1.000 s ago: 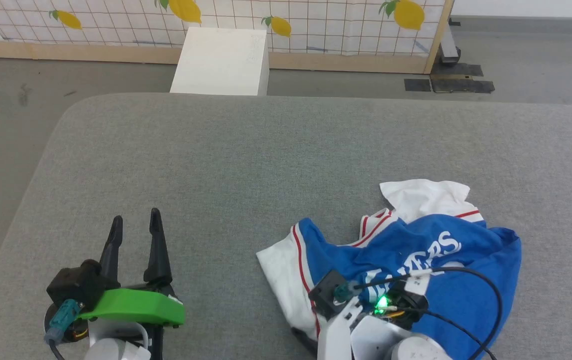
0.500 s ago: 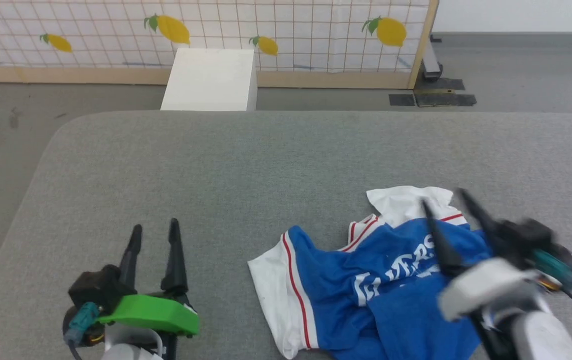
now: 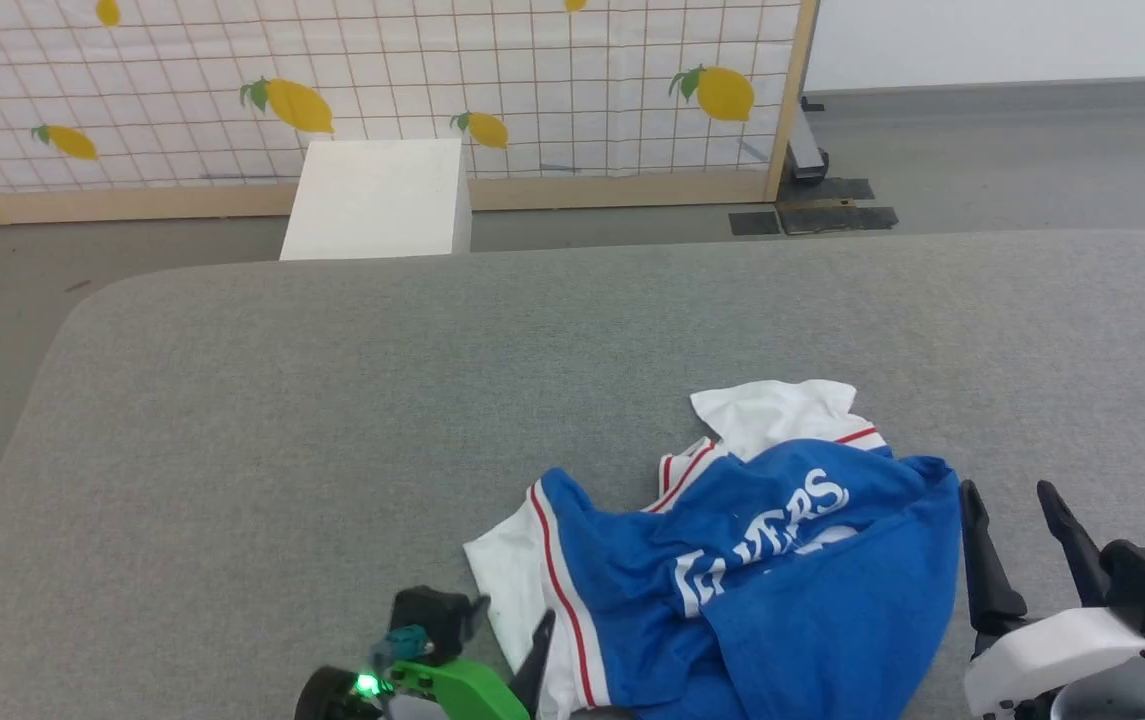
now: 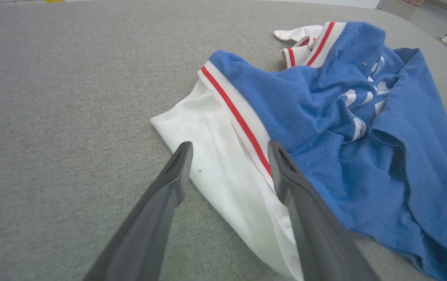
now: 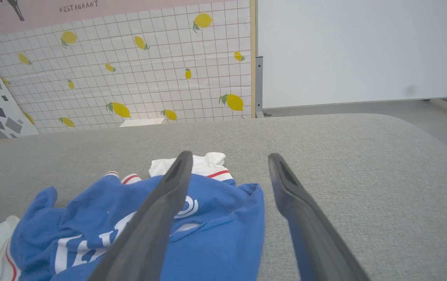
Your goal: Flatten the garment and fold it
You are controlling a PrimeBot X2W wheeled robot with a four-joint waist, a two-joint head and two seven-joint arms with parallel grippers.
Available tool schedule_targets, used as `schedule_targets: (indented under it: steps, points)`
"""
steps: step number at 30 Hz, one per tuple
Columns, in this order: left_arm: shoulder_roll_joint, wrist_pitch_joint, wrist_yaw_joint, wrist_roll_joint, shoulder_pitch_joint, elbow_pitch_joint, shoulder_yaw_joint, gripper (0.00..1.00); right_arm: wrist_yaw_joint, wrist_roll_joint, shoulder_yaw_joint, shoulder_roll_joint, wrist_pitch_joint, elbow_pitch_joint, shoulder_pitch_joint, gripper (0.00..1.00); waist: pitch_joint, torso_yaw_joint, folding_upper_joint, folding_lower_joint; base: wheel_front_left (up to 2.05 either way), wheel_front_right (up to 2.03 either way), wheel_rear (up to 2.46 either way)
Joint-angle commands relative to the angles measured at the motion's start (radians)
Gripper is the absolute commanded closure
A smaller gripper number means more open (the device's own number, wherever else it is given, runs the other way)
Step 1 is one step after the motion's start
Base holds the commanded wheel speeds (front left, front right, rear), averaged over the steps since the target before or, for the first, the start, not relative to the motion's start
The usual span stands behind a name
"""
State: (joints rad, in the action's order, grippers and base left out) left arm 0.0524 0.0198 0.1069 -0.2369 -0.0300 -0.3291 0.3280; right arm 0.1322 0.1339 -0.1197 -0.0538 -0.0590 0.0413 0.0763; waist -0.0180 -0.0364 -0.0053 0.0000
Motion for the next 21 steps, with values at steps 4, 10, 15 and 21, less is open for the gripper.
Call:
schedule_targets:
  steps: [4, 10, 15, 21]
  points:
    - [0.000, 0.104, -0.022, -0.024, -0.030, -0.030, 0.030, 0.00, -0.002, 0.017, 0.013, 0.003, -0.001, 0.000, 0.008, 0.00, 0.002, -0.012, 0.0053, 0.0000, 0.00, 0.00, 0.00]
    - [-0.001, 0.230, -0.052, -0.048, -0.086, -0.083, 0.073, 0.00, -0.002, 0.023, 0.032, 0.003, 0.003, 0.001, 0.000, 0.00, 0.013, -0.023, 0.0053, 0.0000, 0.00, 0.00, 0.00]
    - [-0.002, 0.315, -0.094, -0.067, -0.116, -0.117, 0.079, 1.00, -0.002, 0.025, 0.042, 0.003, -0.001, 0.004, -0.005, 0.00, 0.022, -0.036, 0.0053, 0.0000, 0.00, 0.00, 0.00]
    - [0.010, 0.197, -0.161, -0.102, -0.124, -0.066, -0.014, 1.00, -0.002, 0.031, 0.044, 0.003, -0.004, 0.004, -0.007, 0.00, 0.033, -0.039, 0.0053, 0.0000, 0.00, 0.00, 0.00]
